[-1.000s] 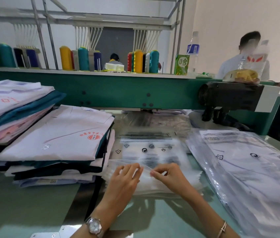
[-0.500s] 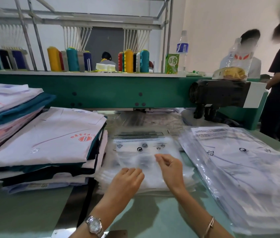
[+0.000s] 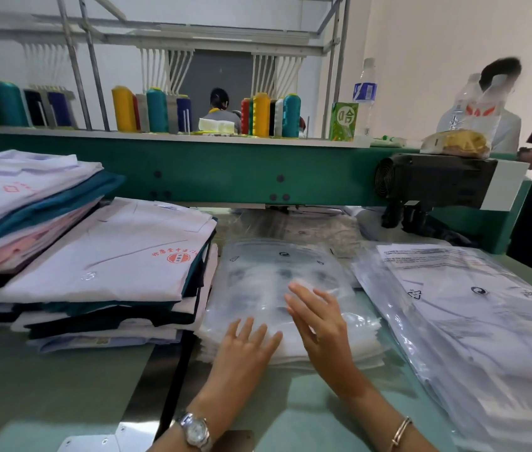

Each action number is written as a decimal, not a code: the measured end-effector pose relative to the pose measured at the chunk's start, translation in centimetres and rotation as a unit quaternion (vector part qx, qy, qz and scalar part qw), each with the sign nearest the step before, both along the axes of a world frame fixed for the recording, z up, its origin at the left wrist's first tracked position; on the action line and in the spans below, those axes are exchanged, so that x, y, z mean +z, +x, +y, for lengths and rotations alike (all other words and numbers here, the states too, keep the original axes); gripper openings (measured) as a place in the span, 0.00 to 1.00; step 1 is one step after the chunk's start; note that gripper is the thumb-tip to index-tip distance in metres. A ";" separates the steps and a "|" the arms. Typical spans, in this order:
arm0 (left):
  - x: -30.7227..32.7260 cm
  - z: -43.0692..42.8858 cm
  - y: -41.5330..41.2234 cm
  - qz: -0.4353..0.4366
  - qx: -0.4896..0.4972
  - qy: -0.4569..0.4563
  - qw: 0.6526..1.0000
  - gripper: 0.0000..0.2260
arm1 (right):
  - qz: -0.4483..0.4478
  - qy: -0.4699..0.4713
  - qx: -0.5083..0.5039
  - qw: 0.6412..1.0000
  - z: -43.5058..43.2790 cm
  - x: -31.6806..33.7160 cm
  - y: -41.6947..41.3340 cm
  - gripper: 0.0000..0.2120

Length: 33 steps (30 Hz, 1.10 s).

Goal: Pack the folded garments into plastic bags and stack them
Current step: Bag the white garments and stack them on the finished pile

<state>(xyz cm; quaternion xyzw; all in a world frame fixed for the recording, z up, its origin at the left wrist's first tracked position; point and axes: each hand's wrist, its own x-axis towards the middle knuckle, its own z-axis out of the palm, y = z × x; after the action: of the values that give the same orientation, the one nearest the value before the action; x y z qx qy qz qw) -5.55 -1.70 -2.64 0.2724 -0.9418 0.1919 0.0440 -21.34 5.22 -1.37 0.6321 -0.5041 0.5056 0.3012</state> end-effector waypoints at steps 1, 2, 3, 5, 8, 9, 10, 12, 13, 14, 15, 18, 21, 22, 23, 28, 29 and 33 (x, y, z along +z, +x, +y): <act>-0.1 -0.1 0.1 0.012 0.007 0.008 1.000 0.25 | 0.010 0.009 -0.005 1.000 0.1 -0.1 0.0 0.10; 0.0 0.0 0.3 0.034 0.004 0.006 0.999 0.25 | 0.017 0.017 -0.011 1.000 0.2 -0.1 0.0 0.10; 0.1 0.1 0.5 0.057 -0.012 0.004 0.998 0.25 | 0.023 0.022 -0.014 0.999 0.3 -0.2 0.1 0.11; 0.3 0.1 0.9 0.063 -0.067 -0.010 0.996 0.22 | 0.036 0.034 -0.015 0.999 0.4 -0.3 0.1 0.11; 0.4 0.0 1.2 0.123 -0.122 -0.038 0.984 0.15 | 0.056 0.063 -0.017 0.996 0.7 -0.5 0.0 0.11; 0.4 -0.2 1.4 0.134 -0.152 -0.060 0.977 0.12 | 0.062 0.073 -0.023 0.995 0.8 -0.5 -0.1 0.12; 0.6 -0.1 1.6 0.154 -0.186 -0.066 0.968 0.11 | 0.067 0.082 -0.030 0.994 0.8 -0.6 -0.1 0.12; 1.8 0.1 2.4 0.209 -0.257 -0.038 0.943 0.07 | 0.077 0.099 -0.039 0.991 0.9 -0.7 -0.2 0.12; 2.3 0.1 2.9 0.247 -0.282 -0.037 0.926 0.06 | 0.082 0.105 -0.040 0.990 1.0 -0.7 -0.2 0.11; 3.0 0.0 3.5 0.292 -0.287 -0.046 0.911 0.06 | 0.086 0.110 -0.041 0.989 0.9 -0.8 -0.1 0.10; 3.5 -0.3 4.1 0.337 -0.278 -0.066 0.897 0.07 | 0.088 0.116 -0.042 0.988 1.0 -0.9 -0.1 0.09; 5.3 -2.4 6.7 0.415 -0.187 -0.108 0.884 0.12 | 0.086 0.132 -0.042 0.987 1.1 -1.0 0.1 0.08; 7.3 -4.9 9.5 0.354 -0.047 -0.073 0.931 0.27 | 0.085 0.137 -0.043 0.986 1.2 -0.9 0.3 0.06; 7.9 -5.6 10.5 0.312 -0.018 -0.056 0.948 0.32 | 0.080 0.138 -0.044 0.986 1.2 -1.0 0.4 0.06; 8.4 -6.3 11.3 0.273 0.000 -0.042 0.961 0.35 | 0.073 0.141 -0.044 0.986 1.3 -1.1 0.5 0.08; 9.0 -8.7 13.5 0.237 0.011 0.047 0.970 0.27 | 0.060 0.166 -0.041 0.983 1.2 -1.3 0.9 0.06; 9.0 -8.7 13.6 0.249 0.010 0.058 0.967 0.25 | 0.058 0.174 -0.043 0.982 1.2 -1.2 1.0 0.06; 9.3 -8.4 13.5 0.280 0.018 0.096 0.955 0.22 | 0.044 0.195 -0.048 0.979 1.7 -1.1 1.4 0.14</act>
<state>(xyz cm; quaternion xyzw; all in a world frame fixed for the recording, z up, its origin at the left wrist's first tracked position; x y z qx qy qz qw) 7.93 -10.08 6.70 0.3348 -0.9008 0.0173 0.2758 -19.96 6.89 -2.50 0.6756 -0.6088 0.3541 0.2182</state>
